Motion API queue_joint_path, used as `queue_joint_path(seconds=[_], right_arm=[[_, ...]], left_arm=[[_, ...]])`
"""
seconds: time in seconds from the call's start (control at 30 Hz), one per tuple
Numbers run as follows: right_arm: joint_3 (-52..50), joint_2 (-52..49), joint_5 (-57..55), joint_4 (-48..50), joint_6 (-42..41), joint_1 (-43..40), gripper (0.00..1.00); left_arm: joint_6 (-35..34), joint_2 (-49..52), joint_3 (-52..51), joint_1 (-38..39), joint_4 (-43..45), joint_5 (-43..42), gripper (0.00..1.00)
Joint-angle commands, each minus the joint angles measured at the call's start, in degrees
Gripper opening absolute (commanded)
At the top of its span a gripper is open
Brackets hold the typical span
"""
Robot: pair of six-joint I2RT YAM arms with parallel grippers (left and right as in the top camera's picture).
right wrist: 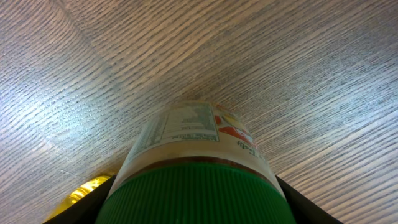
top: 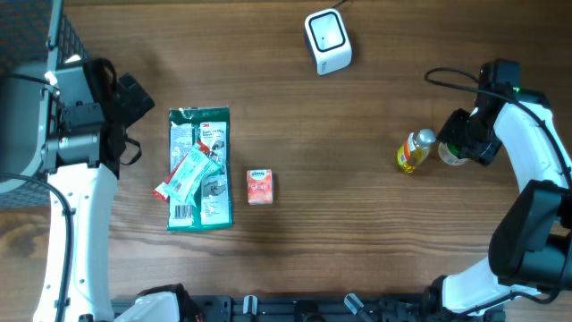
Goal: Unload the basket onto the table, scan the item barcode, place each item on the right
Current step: 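Carry the jar right and lower it beside the Vim bottle, then open the right gripper, release the jar and raise the gripper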
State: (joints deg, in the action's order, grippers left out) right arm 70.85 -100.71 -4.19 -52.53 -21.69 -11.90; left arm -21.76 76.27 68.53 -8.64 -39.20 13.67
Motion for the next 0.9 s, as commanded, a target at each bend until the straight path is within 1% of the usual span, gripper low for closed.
queue_joint_path(seconds=[0.0, 0.03, 0.2, 0.27, 0.3, 0.33, 0.37, 0.4, 0.43, 0.57, 0.67, 0.8, 0.87], right_arm=[[-0.79, -0.33, -1.42, 0.98, -0.98, -0.02, 0.53], [-1.97, -0.33, -1.42, 2.16, -0.96, -0.02, 0.56], [-3.85, -0.33, -1.38, 5.11, -1.01, -0.04, 0.56], [-3.85, -0.33, -1.4, 5.09, -0.96, -0.04, 0.59], [-3.85, -0.33, -1.4, 5.05, -0.94, -0.07, 0.73], [-3.85, -0.33, -1.38, 4.98, -0.94, -0.07, 0.8], [-3.85, -0.33, -1.38, 4.98, -0.94, -0.07, 0.82], [-3.85, -0.33, -1.38, 4.98, -0.94, -0.07, 0.87], [-3.85, -0.33, -1.38, 4.98, -0.94, -0.07, 0.89], [-3.3, -0.2, -1.4, 4.68, -0.79, -0.09, 0.91], [-0.11, 0.96, -1.4, 2.56, -0.81, -0.09, 0.91], [9.97, 3.63, -1.4, -3.37, -0.52, -0.09, 0.92], [16.7, 4.9, -1.36, -7.34, -0.09, -0.07, 0.93]], left_arm=[[0.5, -0.04, 0.22, -0.22, 0.15, 0.31, 1.0], [0.5, -0.04, 0.22, -0.22, 0.15, 0.31, 1.0], [0.5, -0.04, 0.2, -0.22, 0.15, 0.31, 1.0], [0.5, -0.04, 0.2, -0.22, 0.15, 0.31, 1.0], [0.5, -0.04, 0.2, -0.22, 0.15, 0.31, 1.0], [0.5, -0.04, 0.2, -0.22, 0.15, 0.31, 1.0], [0.5, -0.04, 0.22, -0.22, 0.15, 0.31, 1.0], [0.5, -0.04, 0.2, -0.22, 0.15, 0.31, 1.0], [0.5, -0.04, 0.22, -0.22, 0.15, 0.31, 1.0], [0.5, -0.04, 0.2, -0.22, 0.15, 0.31, 1.0], [0.5, -0.04, 0.2, -0.22, 0.15, 0.31, 1.0], [0.5, -0.04, 0.2, -0.22, 0.15, 0.31, 1.0], [0.5, -0.04, 0.22, -0.22, 0.15, 0.31, 1.0]])
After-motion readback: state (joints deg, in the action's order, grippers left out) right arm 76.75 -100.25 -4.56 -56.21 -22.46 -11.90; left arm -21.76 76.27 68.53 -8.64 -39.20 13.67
